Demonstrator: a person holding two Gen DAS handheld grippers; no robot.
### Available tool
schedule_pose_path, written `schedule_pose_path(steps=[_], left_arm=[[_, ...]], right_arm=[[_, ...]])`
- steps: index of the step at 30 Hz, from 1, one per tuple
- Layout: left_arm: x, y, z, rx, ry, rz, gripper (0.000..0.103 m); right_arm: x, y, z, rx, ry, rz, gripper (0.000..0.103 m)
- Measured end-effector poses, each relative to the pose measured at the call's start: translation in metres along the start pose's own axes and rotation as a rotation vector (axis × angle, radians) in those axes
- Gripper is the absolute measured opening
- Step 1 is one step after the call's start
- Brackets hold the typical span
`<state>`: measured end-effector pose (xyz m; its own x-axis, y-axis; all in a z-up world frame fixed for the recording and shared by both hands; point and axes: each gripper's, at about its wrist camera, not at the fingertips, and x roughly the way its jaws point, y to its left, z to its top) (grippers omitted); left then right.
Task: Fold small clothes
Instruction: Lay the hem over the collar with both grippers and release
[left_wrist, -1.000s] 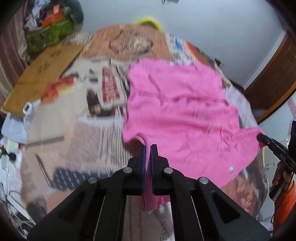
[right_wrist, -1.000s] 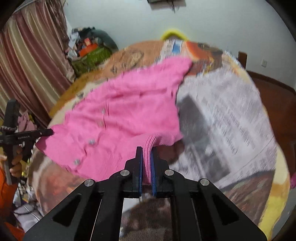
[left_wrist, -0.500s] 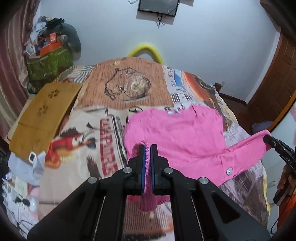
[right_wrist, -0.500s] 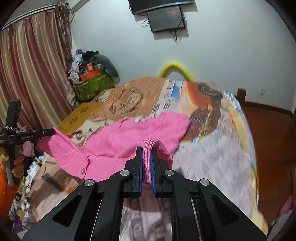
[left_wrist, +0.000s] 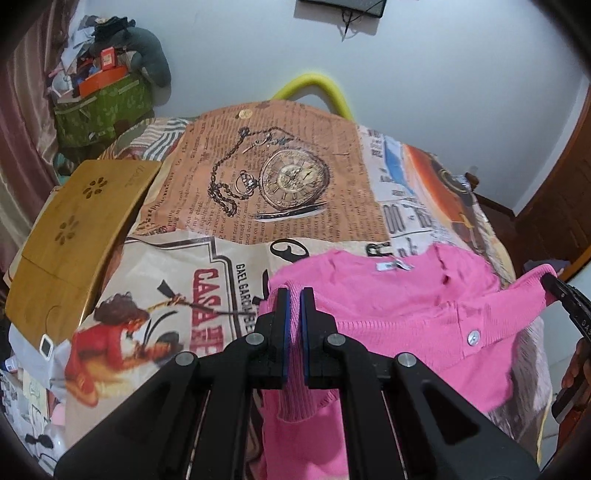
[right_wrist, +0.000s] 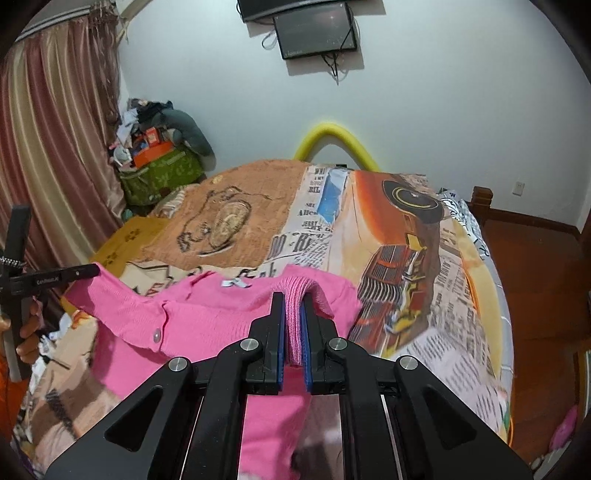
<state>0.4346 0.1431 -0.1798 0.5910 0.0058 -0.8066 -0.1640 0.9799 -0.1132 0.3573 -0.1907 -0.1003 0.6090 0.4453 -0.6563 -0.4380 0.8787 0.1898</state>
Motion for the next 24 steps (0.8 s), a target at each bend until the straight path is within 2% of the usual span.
schedule_pose_path(steps=[4,7,9,13,15,17,19,20,21,24], left_arm=[[0.037,0.008,0.011,-0.009,0.035,0.034,0.004],[0.067,0.016,0.016,-0.036,0.080,0.029,0.004],[0.077,0.018,0.016,-0.045,0.091,0.034,0.004],[0.092,0.017,0.014,-0.010,0.099,0.112,0.004],[0.091,0.018,0.013,0.002,0.102,0.120,0.004],[0.082,0.018,0.012,0.008,0.097,0.096,0.007],[0.071,0.017,0.010,0.022,0.088,0.086,0.010],[0.065,0.015,0.008,0.032,0.085,0.081,0.011],[0.059,0.013,0.005,0.045,0.085,0.068,0.013],[0.049,0.003,-0.007,0.100,0.099,0.035,0.020]], right_arm=[[0.031,-0.006,0.009,-0.025,0.042,-0.026,0.007],[0.057,-0.012,0.009,-0.034,0.092,-0.052,0.007],[0.070,-0.015,0.007,-0.043,0.115,-0.066,0.007],[0.087,-0.021,0.001,-0.034,0.147,-0.095,0.008],[0.087,-0.020,0.001,-0.035,0.152,-0.111,0.009],[0.081,-0.017,0.003,-0.045,0.140,-0.118,0.014],[0.068,-0.014,0.008,-0.055,0.111,-0.136,0.036],[0.063,-0.014,0.010,-0.058,0.092,-0.133,0.041],[0.054,-0.012,0.012,-0.063,0.068,-0.131,0.045],[0.040,-0.004,0.012,-0.081,0.059,-0.096,0.045]])
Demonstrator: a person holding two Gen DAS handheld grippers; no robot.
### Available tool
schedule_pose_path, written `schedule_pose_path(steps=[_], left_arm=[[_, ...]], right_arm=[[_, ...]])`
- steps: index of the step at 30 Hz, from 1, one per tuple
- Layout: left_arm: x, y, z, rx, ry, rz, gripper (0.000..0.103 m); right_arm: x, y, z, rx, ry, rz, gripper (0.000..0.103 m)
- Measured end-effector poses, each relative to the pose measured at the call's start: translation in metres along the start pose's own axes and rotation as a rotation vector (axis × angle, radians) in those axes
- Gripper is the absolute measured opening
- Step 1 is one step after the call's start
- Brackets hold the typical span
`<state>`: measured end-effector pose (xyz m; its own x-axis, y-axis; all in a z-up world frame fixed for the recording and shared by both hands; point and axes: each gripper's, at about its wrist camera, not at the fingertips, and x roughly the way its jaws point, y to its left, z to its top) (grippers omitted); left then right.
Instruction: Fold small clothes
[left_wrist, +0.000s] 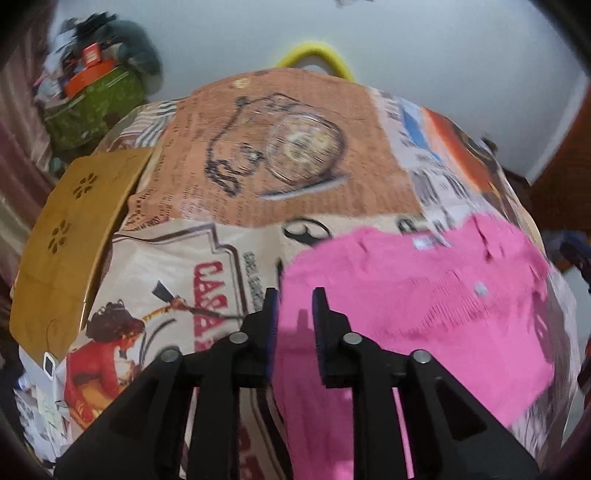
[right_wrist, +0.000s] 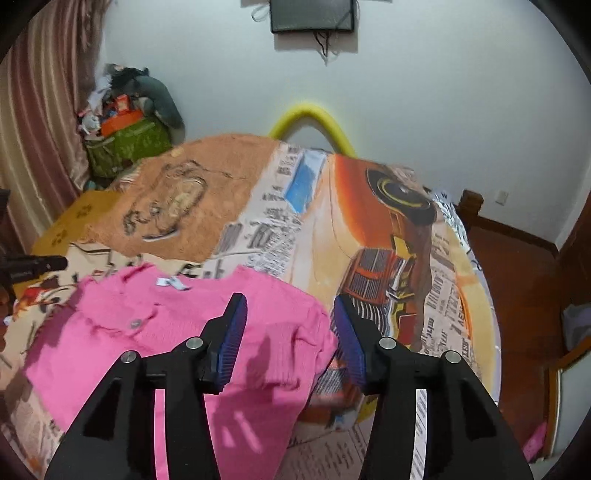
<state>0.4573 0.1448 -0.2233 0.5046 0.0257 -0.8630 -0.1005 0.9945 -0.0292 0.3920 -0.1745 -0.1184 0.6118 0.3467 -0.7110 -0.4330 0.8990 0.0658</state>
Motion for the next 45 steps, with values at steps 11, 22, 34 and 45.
schedule_pose_path(steps=[11,22,34,45], left_arm=[[0.031,-0.056,-0.035,0.107,0.123,-0.074,0.023],[0.067,-0.055,0.039,0.066,0.093,0.076,0.023],[0.008,-0.003,-0.004,0.033,0.069,0.046,0.032],[-0.022,0.008,-0.109,0.007,0.193,-0.073,0.045]], right_arm=[[0.028,0.050,-0.053,-0.120,0.179,0.144,0.045],[0.078,0.035,0.001,-0.040,0.192,0.076,0.045],[-0.003,0.016,-0.020,0.004,0.024,0.091,0.045],[-0.037,0.016,-0.110,0.077,0.150,0.109,0.045]])
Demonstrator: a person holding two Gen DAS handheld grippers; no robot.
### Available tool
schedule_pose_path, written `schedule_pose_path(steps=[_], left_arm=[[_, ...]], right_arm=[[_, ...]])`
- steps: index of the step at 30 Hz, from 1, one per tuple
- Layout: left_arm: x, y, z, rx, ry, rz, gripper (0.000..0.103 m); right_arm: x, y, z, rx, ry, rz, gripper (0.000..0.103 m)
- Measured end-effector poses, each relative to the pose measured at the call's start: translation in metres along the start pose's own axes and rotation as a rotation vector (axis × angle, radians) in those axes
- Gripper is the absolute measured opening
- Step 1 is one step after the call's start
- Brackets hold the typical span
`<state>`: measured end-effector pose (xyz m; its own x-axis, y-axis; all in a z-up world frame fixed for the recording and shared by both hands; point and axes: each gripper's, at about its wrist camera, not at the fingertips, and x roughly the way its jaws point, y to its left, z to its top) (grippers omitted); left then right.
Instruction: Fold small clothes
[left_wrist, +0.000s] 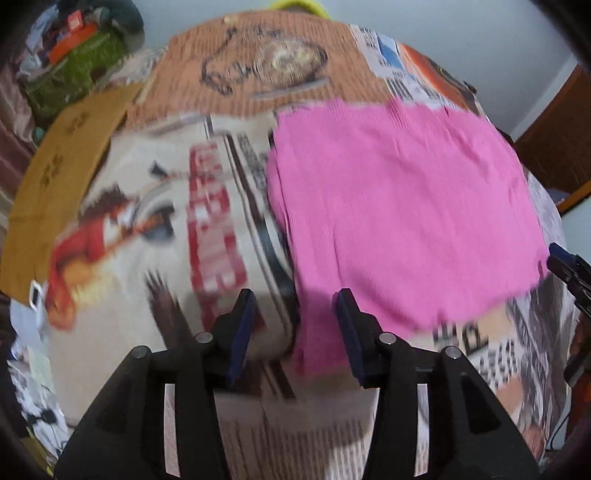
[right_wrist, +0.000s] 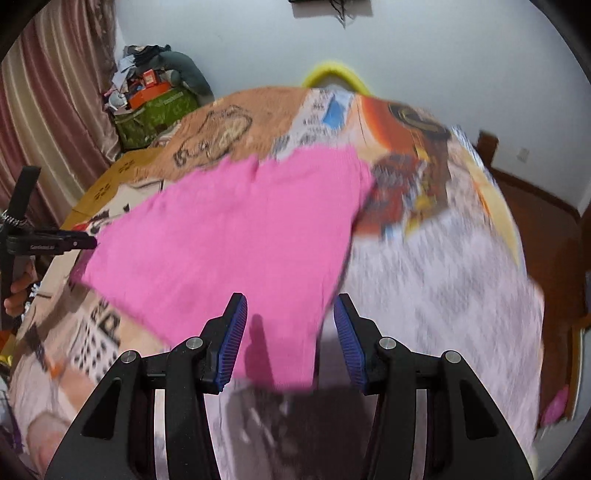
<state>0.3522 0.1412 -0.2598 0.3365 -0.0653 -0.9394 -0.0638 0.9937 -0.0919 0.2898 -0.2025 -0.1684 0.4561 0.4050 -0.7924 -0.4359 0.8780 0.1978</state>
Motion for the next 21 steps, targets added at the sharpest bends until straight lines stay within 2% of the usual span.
schedule_pose_path(steps=[5,6,7,8,9,10,11,16,19,21], left_arm=[[0.001,-0.006,-0.018,-0.028,-0.018,-0.003,0.044],[0.001,-0.008,-0.020,-0.031,-0.022,-0.021,0.033],[0.000,-0.009,-0.021,-0.028,-0.022,-0.039,0.014],[-0.001,-0.012,-0.022,-0.023,-0.022,-0.051,0.009],[-0.001,-0.014,-0.023,-0.019,-0.027,-0.043,0.008],[-0.002,-0.017,-0.024,-0.010,-0.037,-0.028,0.006],[-0.004,-0.018,-0.024,0.001,-0.046,-0.013,0.006],[-0.021,-0.003,-0.026,-0.005,-0.098,0.057,0.005],[-0.031,0.016,-0.027,-0.037,-0.114,0.066,0.002],[-0.031,0.022,-0.031,-0.054,-0.096,0.024,0.002]], right_arm=[[0.007,-0.002,-0.017,0.046,0.021,0.006,0.045],[0.008,-0.001,-0.017,0.043,0.018,0.003,0.045],[0.009,0.001,-0.016,0.042,0.020,0.007,0.045],[0.010,0.003,-0.017,0.043,0.019,0.011,0.044],[0.011,0.005,-0.017,0.040,0.021,0.017,0.033],[0.013,0.007,-0.016,0.035,0.029,0.019,0.016],[0.016,0.008,-0.016,0.029,0.037,0.021,0.011],[0.009,0.010,-0.019,-0.019,0.022,-0.007,0.007],[0.001,0.000,-0.021,0.000,0.013,-0.014,0.006],[-0.004,-0.005,-0.023,0.016,0.009,-0.008,0.006]])
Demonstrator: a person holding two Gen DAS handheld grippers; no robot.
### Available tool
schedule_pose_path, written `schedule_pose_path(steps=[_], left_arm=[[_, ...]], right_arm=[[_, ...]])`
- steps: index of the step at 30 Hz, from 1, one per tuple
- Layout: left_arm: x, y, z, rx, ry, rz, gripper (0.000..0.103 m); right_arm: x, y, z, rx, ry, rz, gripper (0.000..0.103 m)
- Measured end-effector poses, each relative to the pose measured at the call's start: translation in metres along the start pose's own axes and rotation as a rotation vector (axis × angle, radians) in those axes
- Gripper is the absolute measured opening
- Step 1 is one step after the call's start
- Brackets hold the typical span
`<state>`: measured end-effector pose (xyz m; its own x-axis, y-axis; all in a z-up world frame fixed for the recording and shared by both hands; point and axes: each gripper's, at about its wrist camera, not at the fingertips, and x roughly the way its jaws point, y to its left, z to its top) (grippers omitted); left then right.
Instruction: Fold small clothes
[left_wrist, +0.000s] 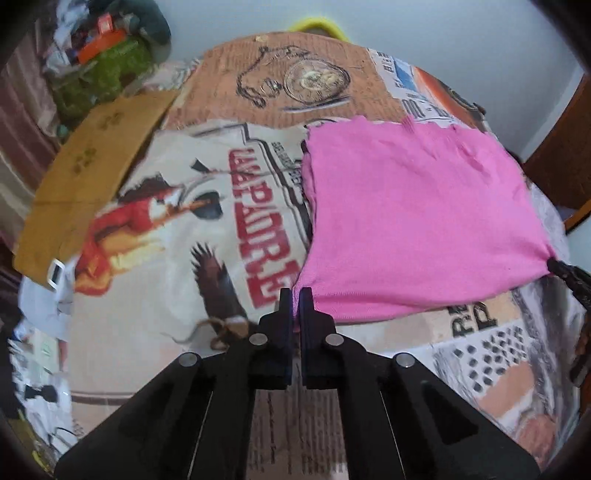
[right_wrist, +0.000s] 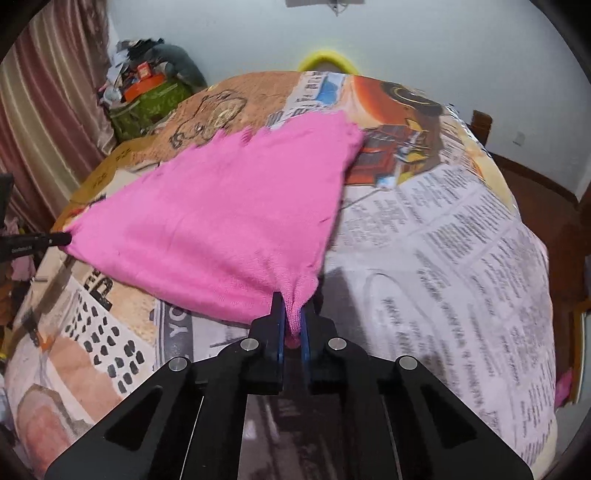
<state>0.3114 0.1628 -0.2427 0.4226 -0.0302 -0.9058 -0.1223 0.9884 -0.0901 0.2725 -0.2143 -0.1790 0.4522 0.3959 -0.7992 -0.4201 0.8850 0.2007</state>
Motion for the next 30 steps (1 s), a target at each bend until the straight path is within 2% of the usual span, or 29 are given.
schedule_pose_path(steps=[7,14,21,23,27,29,30], left_arm=[[-0.008,-0.019,-0.021,0.055,0.013,-0.029,0.002],[-0.029,-0.042,-0.056,0.095,0.033,-0.081,0.002],[-0.045,-0.054,-0.092,0.111,0.052,-0.099,0.002],[-0.047,-0.057,-0.098,0.129,0.058,-0.065,0.003],[-0.059,-0.051,-0.092,0.130,0.022,-0.002,0.011],[-0.065,-0.043,-0.081,0.103,-0.003,0.007,0.019],[-0.068,-0.038,-0.075,0.089,-0.017,0.013,0.028]], right_arm=[[-0.013,0.009,-0.005,-0.023,-0.013,-0.010,0.006],[-0.033,-0.004,-0.006,-0.009,-0.023,-0.033,0.006],[-0.047,-0.013,-0.026,0.011,0.002,-0.036,0.006],[-0.049,-0.013,-0.032,0.005,0.012,-0.041,0.006],[-0.054,-0.015,-0.039,0.013,0.016,-0.088,0.010],[-0.060,-0.017,-0.042,0.018,0.012,-0.096,0.019],[-0.063,-0.017,-0.042,0.022,0.005,-0.093,0.028]])
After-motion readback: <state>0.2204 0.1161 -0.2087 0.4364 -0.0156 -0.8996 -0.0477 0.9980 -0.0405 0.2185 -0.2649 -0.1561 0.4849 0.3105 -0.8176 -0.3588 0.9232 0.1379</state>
